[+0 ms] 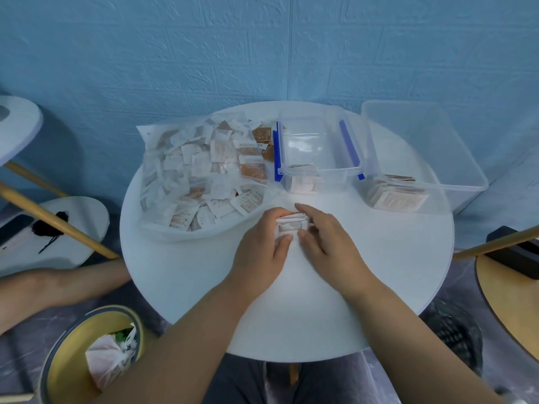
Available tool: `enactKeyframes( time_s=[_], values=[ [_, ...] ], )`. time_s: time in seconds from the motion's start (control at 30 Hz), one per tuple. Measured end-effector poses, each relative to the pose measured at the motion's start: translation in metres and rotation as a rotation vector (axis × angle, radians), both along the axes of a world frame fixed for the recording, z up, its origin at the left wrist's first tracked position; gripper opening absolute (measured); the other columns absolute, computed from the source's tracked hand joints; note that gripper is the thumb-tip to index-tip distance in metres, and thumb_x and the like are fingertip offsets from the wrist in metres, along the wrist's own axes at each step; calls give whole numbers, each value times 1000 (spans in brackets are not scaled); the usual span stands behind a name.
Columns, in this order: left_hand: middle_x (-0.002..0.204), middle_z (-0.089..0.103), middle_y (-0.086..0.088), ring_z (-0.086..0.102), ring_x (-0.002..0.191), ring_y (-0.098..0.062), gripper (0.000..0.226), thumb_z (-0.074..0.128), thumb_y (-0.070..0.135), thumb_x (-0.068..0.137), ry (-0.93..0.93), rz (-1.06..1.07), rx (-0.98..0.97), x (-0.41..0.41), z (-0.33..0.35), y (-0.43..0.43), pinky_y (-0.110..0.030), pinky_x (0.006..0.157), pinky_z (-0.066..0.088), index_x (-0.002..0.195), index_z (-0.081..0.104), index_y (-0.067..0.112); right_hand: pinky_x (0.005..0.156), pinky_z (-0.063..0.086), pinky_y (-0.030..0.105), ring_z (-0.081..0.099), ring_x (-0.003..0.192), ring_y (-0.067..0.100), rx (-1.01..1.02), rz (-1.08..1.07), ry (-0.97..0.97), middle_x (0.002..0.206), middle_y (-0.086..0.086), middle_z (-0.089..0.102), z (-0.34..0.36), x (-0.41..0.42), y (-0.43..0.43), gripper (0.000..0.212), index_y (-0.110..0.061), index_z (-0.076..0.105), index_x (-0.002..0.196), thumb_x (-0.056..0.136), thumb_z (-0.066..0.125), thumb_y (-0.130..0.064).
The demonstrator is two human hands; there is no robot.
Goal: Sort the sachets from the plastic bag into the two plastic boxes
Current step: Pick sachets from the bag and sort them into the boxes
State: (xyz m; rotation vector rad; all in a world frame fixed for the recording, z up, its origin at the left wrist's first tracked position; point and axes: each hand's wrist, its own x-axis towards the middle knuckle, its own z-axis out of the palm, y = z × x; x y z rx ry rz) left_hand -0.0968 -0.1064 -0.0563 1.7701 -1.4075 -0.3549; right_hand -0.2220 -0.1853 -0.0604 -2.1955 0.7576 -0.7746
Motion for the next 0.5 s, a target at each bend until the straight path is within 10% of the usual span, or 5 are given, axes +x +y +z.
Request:
enactKeyframes(
  time_s=[0.17,0.5],
  values=[
    [105,58,13,58,98,-6,41,65,18,85,155,202,13,1,2,-2,-17,83,44,123,48,18,81,43,13,56,88,7,29,-50,-57,101,-10,60,4,1,1,29,-17,61,114,88,57,-5],
    [113,62,3,56,107,-10,41,67,19,83,85,229,-16,-2,2,-1,-18,91,41,123,58,17,84,24,2,51,109,20,-63,-17,68,123,8,58,3,5,4,41,-10,43,136,95,47,-13]
  ],
)
